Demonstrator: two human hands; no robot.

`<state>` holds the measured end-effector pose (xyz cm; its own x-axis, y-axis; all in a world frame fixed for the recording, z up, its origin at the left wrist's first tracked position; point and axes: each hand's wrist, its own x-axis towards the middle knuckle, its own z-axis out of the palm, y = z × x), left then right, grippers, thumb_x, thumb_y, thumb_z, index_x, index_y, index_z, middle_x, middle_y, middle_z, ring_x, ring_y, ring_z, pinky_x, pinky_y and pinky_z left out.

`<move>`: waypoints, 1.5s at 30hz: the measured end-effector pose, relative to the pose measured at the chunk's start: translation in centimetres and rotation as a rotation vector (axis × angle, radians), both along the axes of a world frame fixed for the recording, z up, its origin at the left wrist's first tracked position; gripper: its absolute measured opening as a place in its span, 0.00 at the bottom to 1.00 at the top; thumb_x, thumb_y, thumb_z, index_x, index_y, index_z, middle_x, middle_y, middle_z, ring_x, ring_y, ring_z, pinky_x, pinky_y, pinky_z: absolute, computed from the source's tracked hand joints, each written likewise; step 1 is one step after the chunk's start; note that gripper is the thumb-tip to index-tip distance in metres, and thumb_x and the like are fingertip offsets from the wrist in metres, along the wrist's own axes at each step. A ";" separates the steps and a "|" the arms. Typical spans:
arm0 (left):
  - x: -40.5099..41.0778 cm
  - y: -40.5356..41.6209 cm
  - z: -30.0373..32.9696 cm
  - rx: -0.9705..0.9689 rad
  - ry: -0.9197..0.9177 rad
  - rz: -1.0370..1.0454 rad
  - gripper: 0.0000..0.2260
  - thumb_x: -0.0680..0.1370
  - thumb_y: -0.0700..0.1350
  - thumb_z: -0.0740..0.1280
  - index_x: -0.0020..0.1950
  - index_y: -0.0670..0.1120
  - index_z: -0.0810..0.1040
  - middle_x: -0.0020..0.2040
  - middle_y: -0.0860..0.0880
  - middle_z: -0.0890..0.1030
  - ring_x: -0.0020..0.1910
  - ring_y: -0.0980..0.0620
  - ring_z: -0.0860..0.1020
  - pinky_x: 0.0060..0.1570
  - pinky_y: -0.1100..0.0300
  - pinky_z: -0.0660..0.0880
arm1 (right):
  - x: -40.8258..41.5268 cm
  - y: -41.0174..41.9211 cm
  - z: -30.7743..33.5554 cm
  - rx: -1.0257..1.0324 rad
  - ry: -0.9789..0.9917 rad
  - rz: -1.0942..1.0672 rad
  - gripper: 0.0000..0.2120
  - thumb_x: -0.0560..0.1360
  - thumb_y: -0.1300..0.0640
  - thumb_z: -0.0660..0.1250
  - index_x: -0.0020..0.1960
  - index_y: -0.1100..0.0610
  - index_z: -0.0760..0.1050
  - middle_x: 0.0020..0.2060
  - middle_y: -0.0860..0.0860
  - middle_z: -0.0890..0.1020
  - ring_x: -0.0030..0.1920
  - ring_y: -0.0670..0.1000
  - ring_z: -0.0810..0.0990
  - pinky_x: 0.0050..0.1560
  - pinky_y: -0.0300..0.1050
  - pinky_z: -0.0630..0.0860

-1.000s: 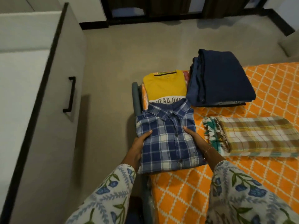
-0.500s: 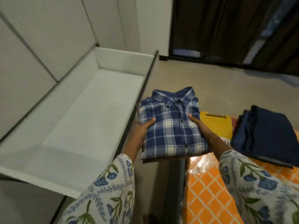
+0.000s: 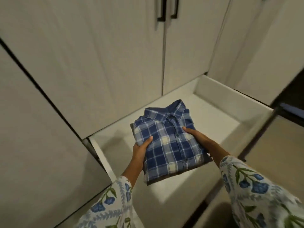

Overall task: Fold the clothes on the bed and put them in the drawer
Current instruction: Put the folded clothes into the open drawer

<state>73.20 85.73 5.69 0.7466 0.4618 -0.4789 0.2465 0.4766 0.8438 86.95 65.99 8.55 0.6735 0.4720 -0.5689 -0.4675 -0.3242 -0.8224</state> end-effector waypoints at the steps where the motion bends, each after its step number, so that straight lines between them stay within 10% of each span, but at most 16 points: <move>1: 0.2 1.8 -1.0 0.022 0.015 0.034 0.25 0.70 0.48 0.74 0.64 0.43 0.74 0.55 0.43 0.82 0.51 0.44 0.82 0.52 0.50 0.78 | 1.0 2.5 -1.5 -0.009 0.011 0.035 0.20 0.76 0.44 0.64 0.59 0.57 0.76 0.51 0.58 0.84 0.46 0.58 0.84 0.43 0.48 0.79; 11: 1.5 11.4 -13.4 0.055 0.473 0.668 0.24 0.78 0.53 0.65 0.67 0.38 0.71 0.64 0.38 0.74 0.62 0.37 0.73 0.64 0.47 0.69 | 6.1 19.8 -17.9 -0.050 0.185 0.413 0.35 0.64 0.39 0.73 0.65 0.56 0.71 0.53 0.58 0.83 0.53 0.61 0.82 0.56 0.56 0.78; 20: 2.2 11.8 -17.6 0.124 0.671 0.646 0.27 0.77 0.49 0.68 0.70 0.37 0.67 0.66 0.36 0.73 0.63 0.36 0.73 0.63 0.43 0.70 | 5.3 19.7 -21.0 -0.122 0.169 0.369 0.21 0.75 0.46 0.67 0.62 0.59 0.72 0.48 0.54 0.82 0.44 0.52 0.82 0.38 0.40 0.78; 23: 2.0 11.4 -15.8 0.338 0.710 0.596 0.27 0.77 0.49 0.68 0.70 0.37 0.66 0.64 0.35 0.74 0.60 0.35 0.74 0.58 0.41 0.73 | 5.1 19.4 -20.1 -0.177 -0.025 0.346 0.34 0.71 0.35 0.66 0.68 0.56 0.69 0.61 0.56 0.78 0.57 0.56 0.79 0.58 0.51 0.76; 28: 2.3 10.8 -12.3 1.218 0.552 0.284 0.26 0.79 0.45 0.59 0.75 0.37 0.58 0.75 0.37 0.59 0.75 0.39 0.57 0.69 0.42 0.60 | 4.6 16.1 -17.4 -0.554 -0.572 0.272 0.32 0.79 0.39 0.54 0.76 0.56 0.56 0.73 0.58 0.65 0.71 0.59 0.65 0.69 0.54 0.64; 34: 5.2 3.9 -8.2 1.329 0.356 -0.156 0.31 0.79 0.43 0.63 0.77 0.41 0.51 0.77 0.41 0.54 0.76 0.43 0.53 0.73 0.48 0.54 | 2.4 7.7 -13.1 -0.786 -0.952 0.151 0.29 0.79 0.44 0.60 0.74 0.60 0.63 0.71 0.63 0.66 0.70 0.62 0.66 0.62 0.59 0.68; 42: 8.4 -14.5 -1.6 1.386 -0.061 -0.494 0.30 0.79 0.44 0.62 0.77 0.41 0.52 0.78 0.42 0.52 0.77 0.44 0.51 0.73 0.48 0.52 | -1.8 -7.3 -6.1 -0.983 -0.984 -0.110 0.30 0.75 0.45 0.67 0.71 0.59 0.67 0.70 0.63 0.68 0.69 0.63 0.69 0.61 0.63 0.71; 45: 7.2 -22.3 0.2 1.388 -0.214 -0.604 0.31 0.79 0.45 0.63 0.77 0.41 0.51 0.78 0.42 0.52 0.77 0.44 0.51 0.73 0.49 0.53 | -5.3 -14.3 -3.2 -1.062 -0.916 -0.197 0.32 0.79 0.43 0.59 0.77 0.55 0.54 0.76 0.60 0.54 0.76 0.60 0.54 0.71 0.63 0.56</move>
<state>80.44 63.39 5.90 0.9786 0.0518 0.1992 -0.0725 -0.8189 0.5693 81.65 51.68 5.35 0.9960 -0.0414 0.0788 -0.0191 -0.9641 -0.2648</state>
